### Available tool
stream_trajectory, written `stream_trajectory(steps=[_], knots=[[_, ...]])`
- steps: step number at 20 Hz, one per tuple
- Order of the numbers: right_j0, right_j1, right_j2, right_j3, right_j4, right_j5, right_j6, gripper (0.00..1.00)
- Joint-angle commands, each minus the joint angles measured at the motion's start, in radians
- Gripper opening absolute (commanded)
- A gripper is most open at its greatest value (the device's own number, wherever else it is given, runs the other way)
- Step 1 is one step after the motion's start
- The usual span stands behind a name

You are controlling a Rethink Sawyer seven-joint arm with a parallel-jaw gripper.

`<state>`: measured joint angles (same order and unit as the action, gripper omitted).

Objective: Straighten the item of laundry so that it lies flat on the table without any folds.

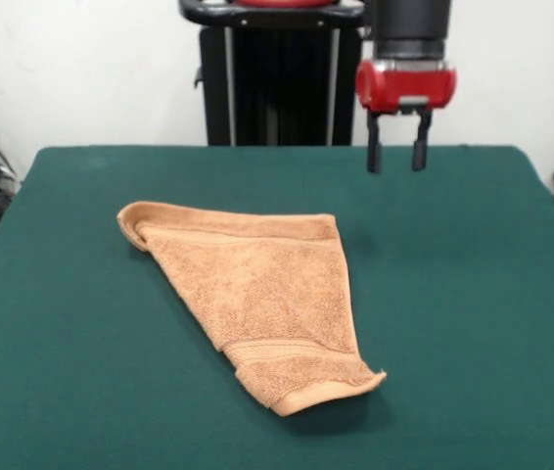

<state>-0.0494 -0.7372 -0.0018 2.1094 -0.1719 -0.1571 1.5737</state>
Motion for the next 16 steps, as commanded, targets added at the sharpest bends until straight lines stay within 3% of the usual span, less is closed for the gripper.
stream_trajectory(steps=[1, 7, 16], knots=[[-0.016, 0.110, 0.031, -0.148, -0.022, 0.111, 0.068, 1.00], [-0.072, 0.014, 0.093, -0.108, -0.035, 0.219, 0.045, 1.00], [-0.089, -0.047, 0.125, -0.102, -0.021, 0.310, 0.048, 1.00]])
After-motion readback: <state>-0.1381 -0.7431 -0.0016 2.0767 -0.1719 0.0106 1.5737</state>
